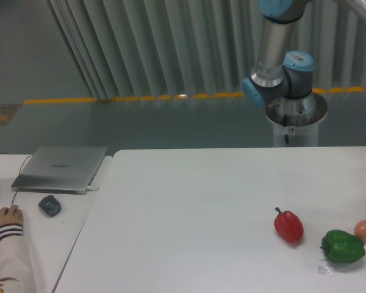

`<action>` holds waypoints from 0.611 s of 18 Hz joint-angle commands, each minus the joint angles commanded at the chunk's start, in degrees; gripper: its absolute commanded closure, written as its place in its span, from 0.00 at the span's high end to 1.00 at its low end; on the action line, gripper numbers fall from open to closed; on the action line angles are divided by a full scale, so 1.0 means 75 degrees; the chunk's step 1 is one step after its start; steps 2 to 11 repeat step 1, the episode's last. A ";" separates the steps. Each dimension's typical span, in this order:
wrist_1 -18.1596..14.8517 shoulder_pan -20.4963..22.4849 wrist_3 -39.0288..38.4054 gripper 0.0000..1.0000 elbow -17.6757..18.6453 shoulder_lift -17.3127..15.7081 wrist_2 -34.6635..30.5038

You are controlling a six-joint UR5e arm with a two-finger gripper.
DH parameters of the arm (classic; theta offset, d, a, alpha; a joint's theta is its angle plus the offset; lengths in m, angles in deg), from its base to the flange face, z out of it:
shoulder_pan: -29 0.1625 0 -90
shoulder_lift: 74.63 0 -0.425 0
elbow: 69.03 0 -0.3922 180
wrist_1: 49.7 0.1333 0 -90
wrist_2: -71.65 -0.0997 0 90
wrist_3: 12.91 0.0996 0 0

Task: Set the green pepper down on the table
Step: 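Open the gripper, release the green pepper, and lift the gripper away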

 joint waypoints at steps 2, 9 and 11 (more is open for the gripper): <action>0.0000 0.0000 0.0000 1.00 0.0000 0.0000 -0.0011; 0.0000 0.0000 0.0000 1.00 0.0000 0.0000 -0.0011; 0.0000 0.0000 0.0000 1.00 0.0000 0.0000 -0.0011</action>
